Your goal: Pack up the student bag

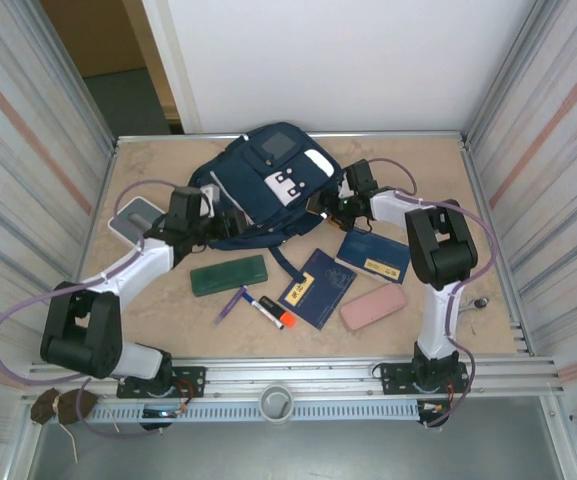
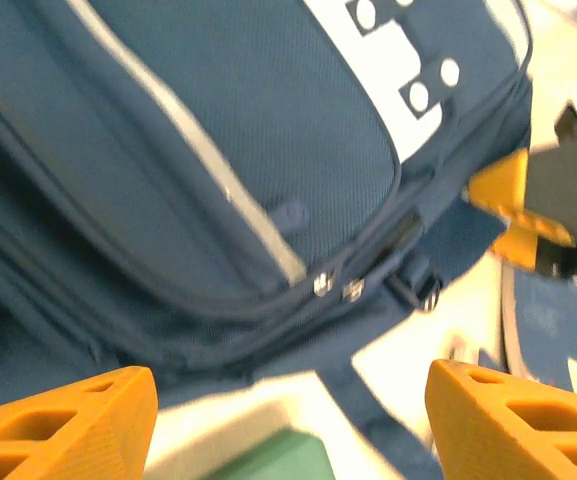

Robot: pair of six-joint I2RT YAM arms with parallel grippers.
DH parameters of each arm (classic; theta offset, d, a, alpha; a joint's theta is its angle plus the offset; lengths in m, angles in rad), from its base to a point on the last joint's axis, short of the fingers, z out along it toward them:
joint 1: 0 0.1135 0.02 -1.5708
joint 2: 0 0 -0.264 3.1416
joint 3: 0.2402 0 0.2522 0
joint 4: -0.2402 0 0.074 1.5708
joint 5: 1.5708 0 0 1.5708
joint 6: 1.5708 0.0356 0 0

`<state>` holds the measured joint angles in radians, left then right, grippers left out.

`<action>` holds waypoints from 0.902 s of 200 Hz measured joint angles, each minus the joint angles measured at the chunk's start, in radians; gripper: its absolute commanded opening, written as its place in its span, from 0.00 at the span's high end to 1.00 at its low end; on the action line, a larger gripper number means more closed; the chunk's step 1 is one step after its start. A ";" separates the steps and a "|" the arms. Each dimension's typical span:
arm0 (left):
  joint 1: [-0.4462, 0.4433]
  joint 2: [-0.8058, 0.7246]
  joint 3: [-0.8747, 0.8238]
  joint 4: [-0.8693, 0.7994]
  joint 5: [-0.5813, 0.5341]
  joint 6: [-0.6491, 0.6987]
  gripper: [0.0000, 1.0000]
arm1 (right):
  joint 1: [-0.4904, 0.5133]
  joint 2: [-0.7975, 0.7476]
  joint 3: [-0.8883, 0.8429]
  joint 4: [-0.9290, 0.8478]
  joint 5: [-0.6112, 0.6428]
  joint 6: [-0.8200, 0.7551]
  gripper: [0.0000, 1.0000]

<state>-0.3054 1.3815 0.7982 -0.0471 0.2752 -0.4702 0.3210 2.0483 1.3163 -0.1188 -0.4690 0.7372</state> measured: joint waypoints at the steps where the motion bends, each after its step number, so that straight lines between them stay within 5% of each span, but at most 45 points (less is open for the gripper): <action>1: -0.001 -0.001 -0.003 0.000 0.000 0.000 0.27 | 0.000 0.002 0.001 0.002 -0.001 0.001 0.65; 21: -0.035 -0.066 -0.077 0.001 -0.006 0.016 0.26 | -0.008 0.007 0.002 0.056 -0.028 0.065 0.93; 34: -0.048 -0.114 -0.114 0.001 -0.006 0.030 0.26 | -0.013 -0.018 -0.015 0.115 -0.040 0.126 0.98; 115: -0.178 -0.210 -0.140 0.053 -0.035 0.108 0.34 | 0.054 -0.279 -0.108 0.412 -0.014 0.468 1.00; 180: -0.304 -0.033 -0.052 0.084 -0.210 0.100 0.35 | 0.095 -0.283 -0.108 0.436 0.035 0.521 1.00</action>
<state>-0.6090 1.3487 0.7464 0.0372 0.0650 -0.3702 0.4156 1.7653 1.2079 0.3172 -0.4343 1.2579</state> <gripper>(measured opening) 0.659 0.057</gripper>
